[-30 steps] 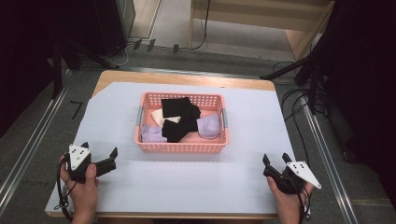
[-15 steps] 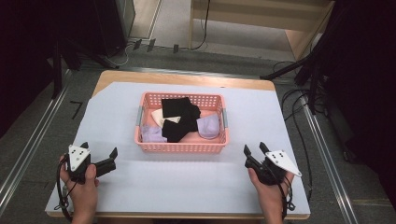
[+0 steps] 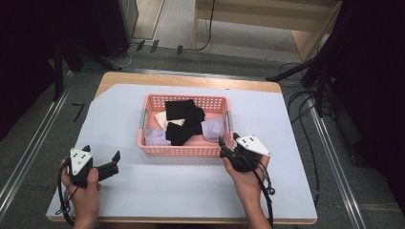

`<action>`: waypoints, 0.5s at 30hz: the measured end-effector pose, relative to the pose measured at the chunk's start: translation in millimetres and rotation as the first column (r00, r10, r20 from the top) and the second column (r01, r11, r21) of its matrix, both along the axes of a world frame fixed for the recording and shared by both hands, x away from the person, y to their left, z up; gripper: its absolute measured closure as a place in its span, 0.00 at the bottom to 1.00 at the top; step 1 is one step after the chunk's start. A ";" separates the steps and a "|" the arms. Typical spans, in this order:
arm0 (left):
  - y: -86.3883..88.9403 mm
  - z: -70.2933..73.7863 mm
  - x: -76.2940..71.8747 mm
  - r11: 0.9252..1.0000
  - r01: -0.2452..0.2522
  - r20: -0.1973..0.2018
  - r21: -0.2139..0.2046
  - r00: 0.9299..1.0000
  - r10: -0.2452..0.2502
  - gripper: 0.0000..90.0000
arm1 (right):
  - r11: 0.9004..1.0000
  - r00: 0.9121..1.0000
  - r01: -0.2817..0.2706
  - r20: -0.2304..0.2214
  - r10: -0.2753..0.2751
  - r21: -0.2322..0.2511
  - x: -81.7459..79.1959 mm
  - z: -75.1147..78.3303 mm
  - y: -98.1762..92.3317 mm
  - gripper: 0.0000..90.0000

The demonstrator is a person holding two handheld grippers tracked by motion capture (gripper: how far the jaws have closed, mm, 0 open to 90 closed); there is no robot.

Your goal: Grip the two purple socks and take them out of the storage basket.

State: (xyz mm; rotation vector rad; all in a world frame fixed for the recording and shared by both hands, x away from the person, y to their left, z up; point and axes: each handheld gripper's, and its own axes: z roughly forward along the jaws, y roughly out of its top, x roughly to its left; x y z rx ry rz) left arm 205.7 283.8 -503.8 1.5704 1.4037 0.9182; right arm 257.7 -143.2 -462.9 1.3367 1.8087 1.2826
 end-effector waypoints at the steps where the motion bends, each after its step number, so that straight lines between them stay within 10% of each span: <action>1: 0.0 0.0 0.0 1.000 -0.001 0.001 -0.001 1.000 0.001 0.01 | 1.000 1.000 -0.011 -0.003 0.011 -0.007 1.9 0.2 5.2 0.50; 15: -0.6 -0.1 0.5 1.000 -0.003 -0.002 0.002 1.000 0.003 0.03 | 0.997 0.996 -0.063 -0.065 0.060 -0.043 26.6 6.2 62.2 0.54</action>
